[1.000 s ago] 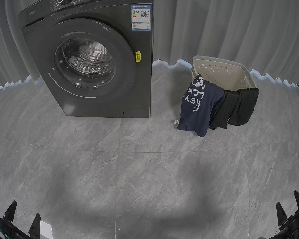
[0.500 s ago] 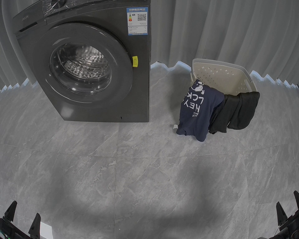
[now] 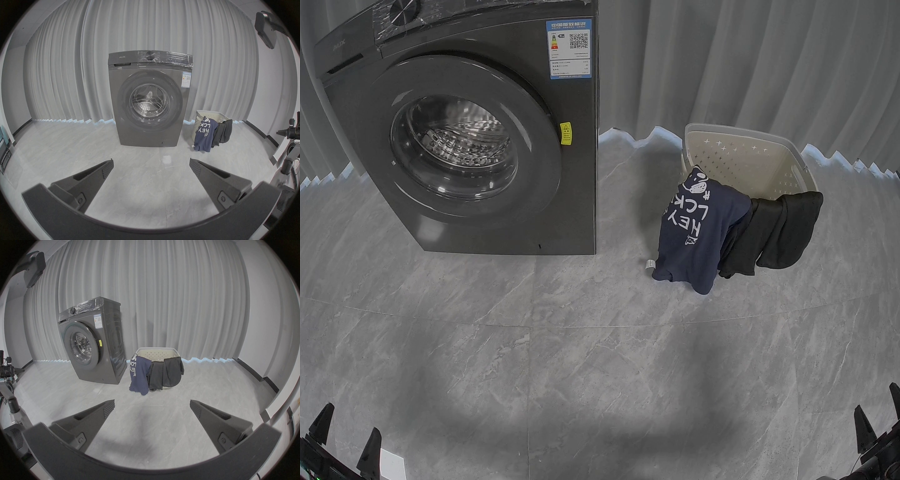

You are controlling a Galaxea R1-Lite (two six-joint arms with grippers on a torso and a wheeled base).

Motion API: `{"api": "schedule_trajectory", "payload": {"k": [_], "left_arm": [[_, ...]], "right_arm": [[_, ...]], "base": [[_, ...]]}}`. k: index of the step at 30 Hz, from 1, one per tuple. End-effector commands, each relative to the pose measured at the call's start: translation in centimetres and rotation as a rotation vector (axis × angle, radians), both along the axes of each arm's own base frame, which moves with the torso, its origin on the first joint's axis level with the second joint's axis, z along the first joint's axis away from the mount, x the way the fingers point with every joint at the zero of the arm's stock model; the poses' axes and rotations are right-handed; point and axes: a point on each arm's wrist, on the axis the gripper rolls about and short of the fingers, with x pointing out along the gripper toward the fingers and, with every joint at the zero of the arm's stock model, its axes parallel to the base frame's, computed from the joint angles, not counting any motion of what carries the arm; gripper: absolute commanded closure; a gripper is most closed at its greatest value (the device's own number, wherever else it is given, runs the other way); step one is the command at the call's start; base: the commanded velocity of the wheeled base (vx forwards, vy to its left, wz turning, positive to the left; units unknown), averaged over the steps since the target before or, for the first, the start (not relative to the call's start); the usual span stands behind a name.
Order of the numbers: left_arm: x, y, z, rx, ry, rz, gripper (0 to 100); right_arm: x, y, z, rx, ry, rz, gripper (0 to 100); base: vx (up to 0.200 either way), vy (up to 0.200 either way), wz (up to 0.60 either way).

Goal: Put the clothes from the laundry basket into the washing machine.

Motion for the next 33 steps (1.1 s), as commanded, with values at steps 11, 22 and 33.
{"api": "schedule_trajectory", "payload": {"k": [11,22,33], "left_arm": [[0.03,0.0,-0.51,-0.001,0.004,0.001,0],[0.03,0.0,-0.51,-0.003,0.004,-0.001,0],[0.03,0.02,-0.53,-0.014,0.006,0.007,0]], "right_arm": [[0.0,0.0,-0.49,0.002,0.0,0.0,0],[0.0,0.0,-0.49,0.0,0.0,0.0,0],[0.0,0.0,-0.49,0.0,0.0,0.0,0]], "base": [[0.182,0.0,-0.16],[0.036,0.0,0.0],[0.0,-0.145,0.0]]}}
